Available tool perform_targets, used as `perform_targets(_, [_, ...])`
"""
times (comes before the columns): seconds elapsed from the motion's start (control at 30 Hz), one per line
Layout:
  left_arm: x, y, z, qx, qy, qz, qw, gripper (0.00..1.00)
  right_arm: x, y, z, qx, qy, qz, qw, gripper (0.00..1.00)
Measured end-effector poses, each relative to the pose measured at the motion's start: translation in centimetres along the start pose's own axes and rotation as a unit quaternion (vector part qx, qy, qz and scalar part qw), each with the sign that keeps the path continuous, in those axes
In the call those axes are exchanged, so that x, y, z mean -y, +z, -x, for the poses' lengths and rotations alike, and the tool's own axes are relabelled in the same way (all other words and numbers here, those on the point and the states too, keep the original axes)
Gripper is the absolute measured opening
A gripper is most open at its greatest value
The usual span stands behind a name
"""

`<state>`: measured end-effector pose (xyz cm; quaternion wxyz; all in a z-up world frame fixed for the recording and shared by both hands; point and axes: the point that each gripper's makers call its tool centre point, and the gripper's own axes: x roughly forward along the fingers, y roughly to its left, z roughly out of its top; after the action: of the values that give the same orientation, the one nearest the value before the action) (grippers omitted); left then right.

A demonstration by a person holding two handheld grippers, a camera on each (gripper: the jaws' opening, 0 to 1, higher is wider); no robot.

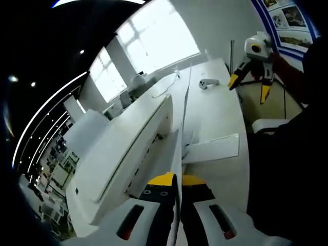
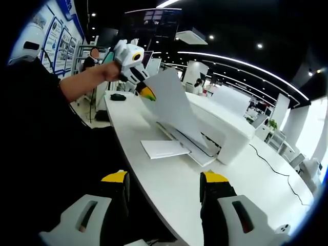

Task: Remove the paper from the printer output slot and place it on top of the printer

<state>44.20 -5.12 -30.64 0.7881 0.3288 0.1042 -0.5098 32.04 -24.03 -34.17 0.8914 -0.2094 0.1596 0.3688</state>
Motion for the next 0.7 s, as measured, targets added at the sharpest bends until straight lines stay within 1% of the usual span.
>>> perform_targets(0.4, [-0.11,0.24,-0.2,-0.002,-0.004,-0.002,1.0,0.05,0.09,-0.08,0.22,0.001,-0.002,0.0,1.0,0.51])
perform_targets(0.7, [-0.48,0.81,-0.15,0.0,-0.004,-0.007,1.0,0.05,0.22,-0.31,0.3,0.002,-0.003,-0.004,1.0,0.51])
